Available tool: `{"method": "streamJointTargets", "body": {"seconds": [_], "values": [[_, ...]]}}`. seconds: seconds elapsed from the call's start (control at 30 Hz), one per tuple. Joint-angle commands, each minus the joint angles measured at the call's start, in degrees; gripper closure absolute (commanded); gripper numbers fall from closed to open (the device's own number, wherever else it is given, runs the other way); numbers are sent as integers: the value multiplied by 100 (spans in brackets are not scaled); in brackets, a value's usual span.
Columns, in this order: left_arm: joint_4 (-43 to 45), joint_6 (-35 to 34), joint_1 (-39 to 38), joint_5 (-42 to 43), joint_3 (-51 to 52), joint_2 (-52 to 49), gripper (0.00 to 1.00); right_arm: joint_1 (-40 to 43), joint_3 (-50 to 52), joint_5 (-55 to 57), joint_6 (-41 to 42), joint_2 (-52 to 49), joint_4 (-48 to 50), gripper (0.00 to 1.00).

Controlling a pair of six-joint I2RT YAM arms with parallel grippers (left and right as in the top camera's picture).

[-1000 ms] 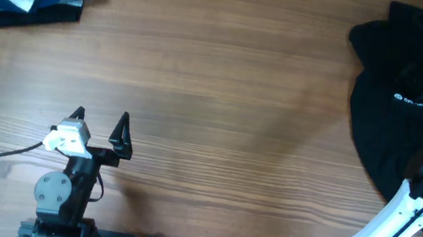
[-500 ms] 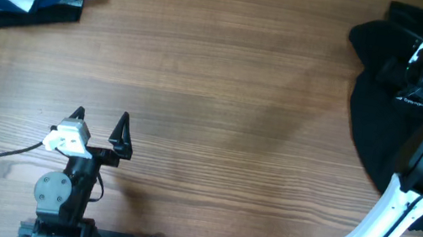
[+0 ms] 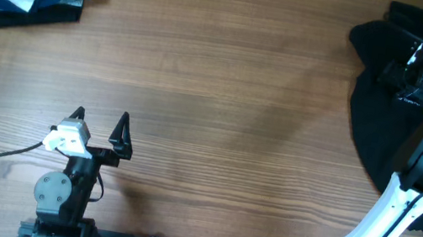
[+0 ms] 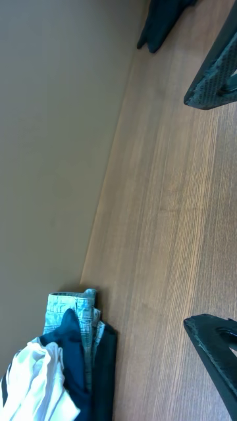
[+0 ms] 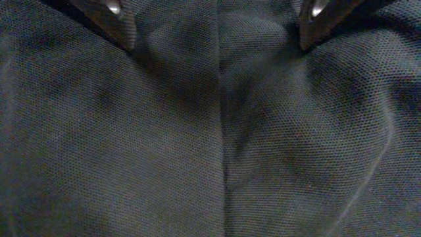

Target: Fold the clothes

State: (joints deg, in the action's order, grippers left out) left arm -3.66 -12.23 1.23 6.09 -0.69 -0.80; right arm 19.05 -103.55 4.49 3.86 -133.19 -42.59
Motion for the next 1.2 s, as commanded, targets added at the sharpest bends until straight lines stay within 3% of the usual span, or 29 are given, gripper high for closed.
{"method": "streamJointTargets", "body": {"seconds": [0.0, 0.87, 1.17], "values": [[-4, 114, 15, 72, 35, 42, 0, 20, -15, 15, -66, -188, -98, 23], [-4, 114, 15, 70, 35, 42, 0, 306, -17, -566, 243, 588, -358, 4], [-4, 114, 15, 72, 35, 42, 0, 332, 170, -603, 216, 586, -417, 5]]}}
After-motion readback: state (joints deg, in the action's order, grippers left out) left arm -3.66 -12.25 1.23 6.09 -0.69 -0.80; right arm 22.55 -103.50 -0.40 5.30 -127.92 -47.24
